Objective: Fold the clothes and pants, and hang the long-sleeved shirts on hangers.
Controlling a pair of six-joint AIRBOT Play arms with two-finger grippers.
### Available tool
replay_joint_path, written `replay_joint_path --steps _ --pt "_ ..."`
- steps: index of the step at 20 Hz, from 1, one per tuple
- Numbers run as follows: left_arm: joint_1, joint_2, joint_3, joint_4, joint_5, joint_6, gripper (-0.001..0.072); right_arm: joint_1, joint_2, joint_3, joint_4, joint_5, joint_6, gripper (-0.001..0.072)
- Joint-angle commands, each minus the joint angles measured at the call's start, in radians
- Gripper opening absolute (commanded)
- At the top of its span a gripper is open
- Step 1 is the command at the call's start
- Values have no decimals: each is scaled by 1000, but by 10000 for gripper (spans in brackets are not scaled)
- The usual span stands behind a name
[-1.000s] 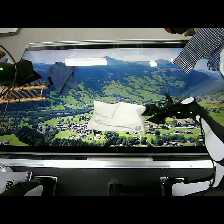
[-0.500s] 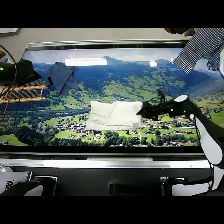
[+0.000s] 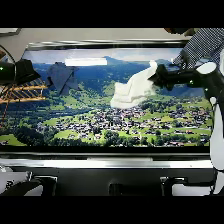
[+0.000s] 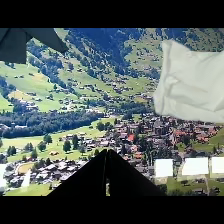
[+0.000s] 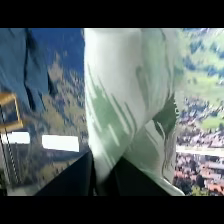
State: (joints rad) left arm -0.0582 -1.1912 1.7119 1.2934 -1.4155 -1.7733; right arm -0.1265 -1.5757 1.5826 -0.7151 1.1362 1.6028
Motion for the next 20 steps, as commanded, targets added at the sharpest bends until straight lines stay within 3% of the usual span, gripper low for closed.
replay_joint_path --steps 1,9,16,20 --pt "1 -7 0 2 3 0 20 -80 -4 93 -35 -55 129 31" --pt "1 -29 0 2 37 0 20 -344 -29 128 -83 -184 124 31" --pt "1 -41 0 3 59 0 20 -575 -26 107 -335 40 149 29" --pt "1 -41 0 2 59 0 20 -689 80 -107 -434 55 147 30"
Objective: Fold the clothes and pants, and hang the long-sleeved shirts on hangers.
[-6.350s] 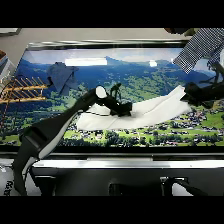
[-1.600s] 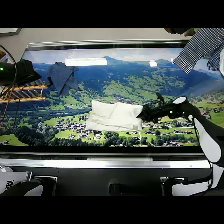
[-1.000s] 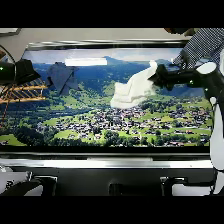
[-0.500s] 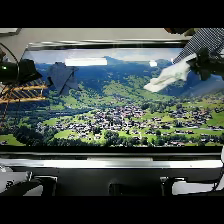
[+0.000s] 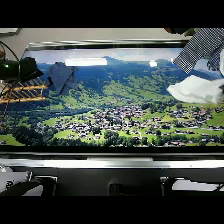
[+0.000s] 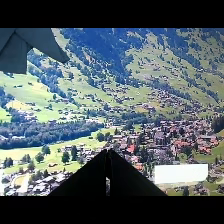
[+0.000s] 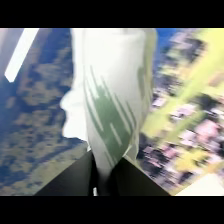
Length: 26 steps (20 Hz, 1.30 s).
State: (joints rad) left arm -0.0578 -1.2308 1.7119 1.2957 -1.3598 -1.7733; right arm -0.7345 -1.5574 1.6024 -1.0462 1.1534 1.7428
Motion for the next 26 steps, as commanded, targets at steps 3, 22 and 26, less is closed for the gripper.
replay_joint_path --steps 3,22,26 --pt "1 -1 -1 0 8 0 20 -138 182 -373 -148 -30 29 30" --pt "0 -1 -1 -1 7 0 20 -167 377 -736 -592 135 271 30" --pt "0 -1 -1 -1 7 0 20 -167 377 -743 -626 179 297 31"
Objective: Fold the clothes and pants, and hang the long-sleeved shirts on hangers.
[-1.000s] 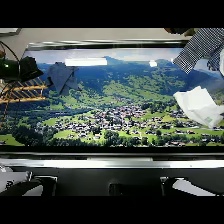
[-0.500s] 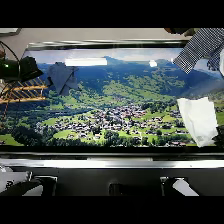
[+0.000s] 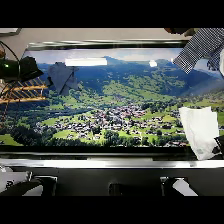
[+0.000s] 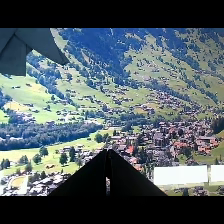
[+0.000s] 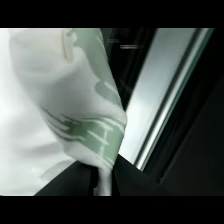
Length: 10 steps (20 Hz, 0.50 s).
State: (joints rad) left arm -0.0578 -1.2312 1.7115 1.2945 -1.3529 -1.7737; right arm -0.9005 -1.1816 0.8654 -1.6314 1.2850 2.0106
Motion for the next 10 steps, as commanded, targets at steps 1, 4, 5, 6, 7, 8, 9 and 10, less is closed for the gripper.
replay_joint_path --steps 1,4,5,6,7,8,9,10 --pt "0 -1 0 0 0 0 20 -1 1 -14 -44 58 33 31" --pt "0 -1 0 0 0 0 20 -1 1 -43 -53 72 51 80" --pt "0 -1 0 0 0 0 20 -1 1 -48 -57 81 51 207" --pt "0 -1 0 0 0 0 20 -1 1 -48 -59 90 51 323" --pt "0 -1 0 0 0 0 20 -1 6 -45 -71 101 52 444" --pt "0 -1 0 0 0 0 20 -1 21 -37 -85 98 61 498" --pt "0 -1 0 0 0 0 20 -1 47 -18 -105 77 82 497" --pt "0 -1 -3 0 3 0 20 -1 80 12 -119 39 117 496"
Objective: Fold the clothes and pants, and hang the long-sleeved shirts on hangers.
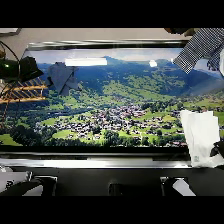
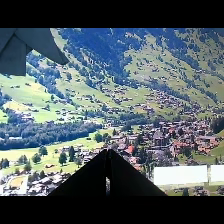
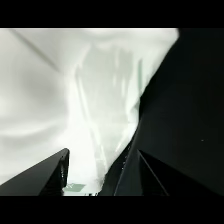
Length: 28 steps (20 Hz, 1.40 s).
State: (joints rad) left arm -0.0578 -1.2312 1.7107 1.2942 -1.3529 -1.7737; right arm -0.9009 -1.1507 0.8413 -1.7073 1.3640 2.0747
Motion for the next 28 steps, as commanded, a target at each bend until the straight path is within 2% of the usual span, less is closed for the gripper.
replay_joint_path --steps 1,3,5,7,8,9,10,12,13,15,19,21,28 --pt "0 -1 -8 0 5 0 20 0 89 77 -37 -114 93 489" --pt "0 -1 -32 -3 4 0 21 1 146 163 93 -335 98 473" --pt "0 -1 -71 -3 2 1 21 32 148 253 331 -471 -24 468" --pt "0 0 -116 -3 0 2 21 155 138 302 459 -502 -164 408" --pt "0 0 -138 -3 0 2 20 238 138 303 477 -500 -213 346" --pt "0 3 -161 -3 0 2 20 342 136 303 476 -480 -267 243" --pt "0 10 -185 -3 0 11 20 451 130 303 475 -454 -320 178" --pt "0 44 -245 -3 0 67 20 648 121 303 472 -391 -418 64" --pt "0 66 -272 -3 -1 97 20 743 117 302 470 -357 -463 35" --pt "0 114 -315 -1 0 148 20 893 115 302 452 -316 -478 35" --pt "0 171 -323 13 -1 151 20 1043 115 302 437 -258 -501 35" --pt "0 182 -323 13 -19 151 21 1056 115 302 439 -231 -535 37" --pt "0 178 -323 12 -42 151 21 1053 115 302 415 -187 -535 37"
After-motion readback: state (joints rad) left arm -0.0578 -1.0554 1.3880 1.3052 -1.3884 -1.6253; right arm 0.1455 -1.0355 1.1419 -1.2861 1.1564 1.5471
